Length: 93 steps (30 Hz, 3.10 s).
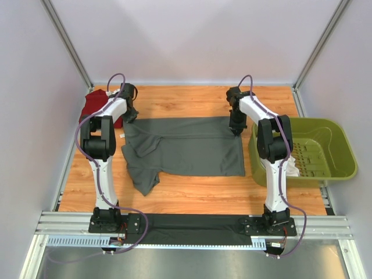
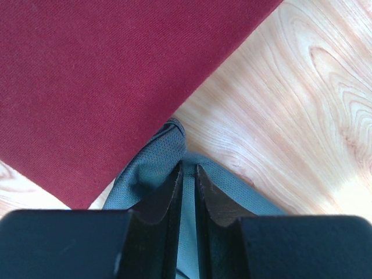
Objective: Fold and stack the t-shirts
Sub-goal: Fold the tshirt
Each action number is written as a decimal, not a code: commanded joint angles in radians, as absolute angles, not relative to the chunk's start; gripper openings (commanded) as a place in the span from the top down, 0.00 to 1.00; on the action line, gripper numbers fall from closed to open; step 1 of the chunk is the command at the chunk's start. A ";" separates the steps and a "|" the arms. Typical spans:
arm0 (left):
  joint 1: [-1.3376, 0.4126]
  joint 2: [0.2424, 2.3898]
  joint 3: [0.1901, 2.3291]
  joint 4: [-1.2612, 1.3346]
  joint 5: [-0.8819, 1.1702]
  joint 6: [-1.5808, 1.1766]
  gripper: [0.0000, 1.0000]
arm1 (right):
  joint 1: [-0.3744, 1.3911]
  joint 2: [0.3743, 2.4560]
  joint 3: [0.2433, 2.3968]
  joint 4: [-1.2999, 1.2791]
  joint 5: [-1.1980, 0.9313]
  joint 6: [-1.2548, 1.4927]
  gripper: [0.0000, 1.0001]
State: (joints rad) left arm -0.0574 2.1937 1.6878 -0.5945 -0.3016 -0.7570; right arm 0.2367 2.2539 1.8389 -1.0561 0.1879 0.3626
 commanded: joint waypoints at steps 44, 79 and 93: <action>-0.138 1.441 1.346 -0.754 -0.164 -0.693 0.37 | 0.235 1.852 1.757 -0.761 -0.189 0.439 0.12; -0.172 0.879 0.411 -0.683 0.068 -0.976 0.43 | 0.449 1.451 1.031 -0.879 0.086 0.775 0.28; -0.176 0.844 0.414 -0.783 -0.047 -1.049 1.00 | 0.474 1.437 0.939 -0.871 0.149 0.761 0.31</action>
State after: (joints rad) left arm -0.1722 0.8677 0.4011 -0.7208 0.0051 -1.0115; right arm 0.4789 1.4609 0.9600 -0.8764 0.0917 0.7303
